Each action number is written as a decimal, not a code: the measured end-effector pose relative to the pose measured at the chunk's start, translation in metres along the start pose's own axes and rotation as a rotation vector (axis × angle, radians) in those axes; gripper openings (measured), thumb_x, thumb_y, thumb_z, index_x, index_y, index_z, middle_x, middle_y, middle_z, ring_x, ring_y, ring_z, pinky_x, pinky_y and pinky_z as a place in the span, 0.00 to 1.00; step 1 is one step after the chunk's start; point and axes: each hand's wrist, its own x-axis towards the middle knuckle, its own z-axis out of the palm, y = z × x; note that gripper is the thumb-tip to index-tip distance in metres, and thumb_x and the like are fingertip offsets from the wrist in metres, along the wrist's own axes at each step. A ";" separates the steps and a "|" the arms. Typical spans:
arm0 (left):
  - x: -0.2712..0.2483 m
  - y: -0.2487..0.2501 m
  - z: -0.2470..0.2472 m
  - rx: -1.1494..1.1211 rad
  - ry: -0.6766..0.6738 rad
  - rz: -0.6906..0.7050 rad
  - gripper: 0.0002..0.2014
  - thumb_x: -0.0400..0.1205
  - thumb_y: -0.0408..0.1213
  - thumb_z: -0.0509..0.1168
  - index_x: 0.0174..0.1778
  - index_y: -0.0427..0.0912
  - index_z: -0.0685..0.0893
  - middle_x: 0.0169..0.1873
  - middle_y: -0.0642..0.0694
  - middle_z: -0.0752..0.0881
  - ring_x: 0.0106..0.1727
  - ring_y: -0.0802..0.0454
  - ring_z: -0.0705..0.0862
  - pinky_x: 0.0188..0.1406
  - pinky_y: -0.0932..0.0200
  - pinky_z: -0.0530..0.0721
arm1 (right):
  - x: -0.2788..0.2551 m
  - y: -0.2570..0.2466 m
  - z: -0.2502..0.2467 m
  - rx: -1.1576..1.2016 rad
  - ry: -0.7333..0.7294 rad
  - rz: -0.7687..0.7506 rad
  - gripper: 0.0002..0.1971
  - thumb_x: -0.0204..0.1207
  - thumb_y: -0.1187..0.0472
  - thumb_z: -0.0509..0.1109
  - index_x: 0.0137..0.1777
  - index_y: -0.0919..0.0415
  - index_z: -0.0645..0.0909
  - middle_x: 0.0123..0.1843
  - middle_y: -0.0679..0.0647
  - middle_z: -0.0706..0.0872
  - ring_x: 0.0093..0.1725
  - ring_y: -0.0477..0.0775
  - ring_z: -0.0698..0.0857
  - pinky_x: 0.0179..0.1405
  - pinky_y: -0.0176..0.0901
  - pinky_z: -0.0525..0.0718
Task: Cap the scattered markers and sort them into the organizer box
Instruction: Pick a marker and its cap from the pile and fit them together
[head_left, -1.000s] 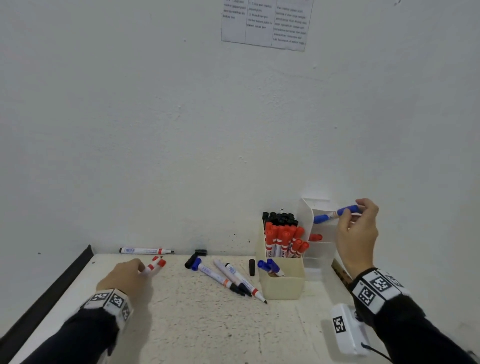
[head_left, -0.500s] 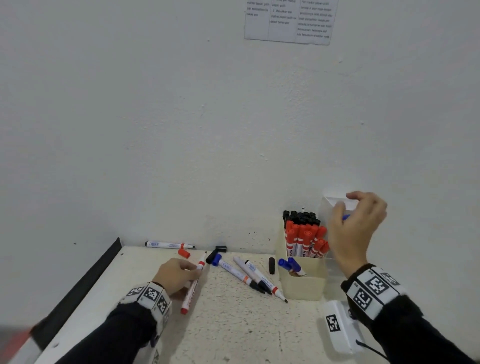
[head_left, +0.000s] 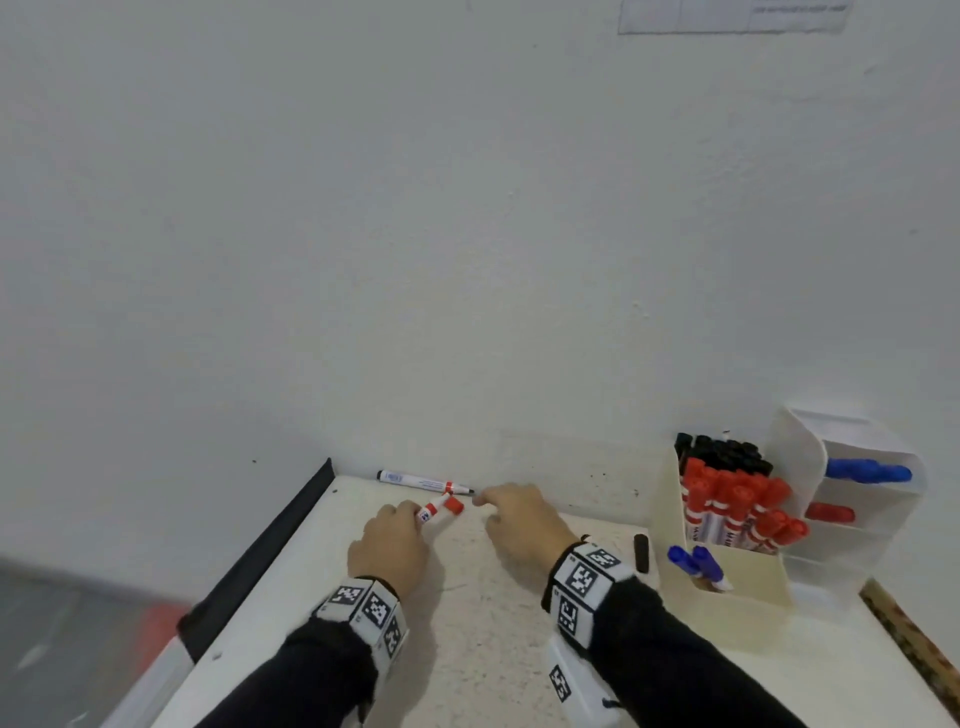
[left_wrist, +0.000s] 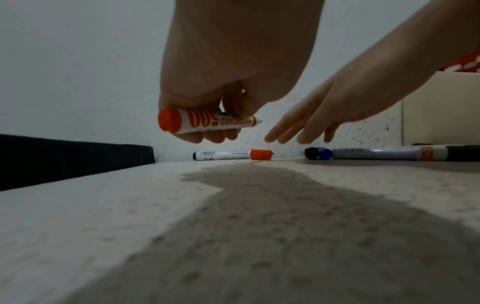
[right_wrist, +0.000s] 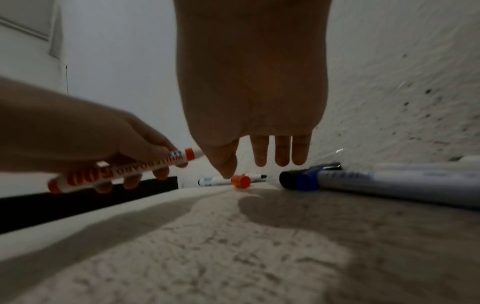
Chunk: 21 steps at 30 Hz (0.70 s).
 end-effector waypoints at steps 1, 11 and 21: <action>0.000 -0.001 0.000 0.025 0.016 -0.012 0.14 0.85 0.38 0.50 0.63 0.47 0.76 0.56 0.46 0.79 0.58 0.46 0.80 0.57 0.50 0.79 | 0.007 -0.001 0.009 -0.067 -0.072 -0.031 0.24 0.79 0.66 0.54 0.73 0.48 0.70 0.74 0.54 0.71 0.70 0.61 0.69 0.71 0.52 0.69; 0.000 -0.004 -0.001 0.034 0.005 -0.117 0.15 0.85 0.38 0.49 0.64 0.47 0.74 0.59 0.45 0.78 0.61 0.45 0.79 0.60 0.49 0.75 | 0.051 -0.009 0.045 -0.351 0.018 -0.051 0.15 0.82 0.60 0.55 0.61 0.54 0.80 0.65 0.53 0.79 0.64 0.60 0.71 0.61 0.55 0.67; -0.006 0.004 0.007 -0.156 -0.070 0.137 0.13 0.86 0.46 0.55 0.65 0.49 0.72 0.50 0.50 0.83 0.47 0.53 0.83 0.45 0.58 0.81 | 0.022 0.015 0.015 0.463 0.333 0.026 0.14 0.84 0.60 0.57 0.67 0.54 0.74 0.44 0.50 0.81 0.41 0.47 0.81 0.36 0.30 0.74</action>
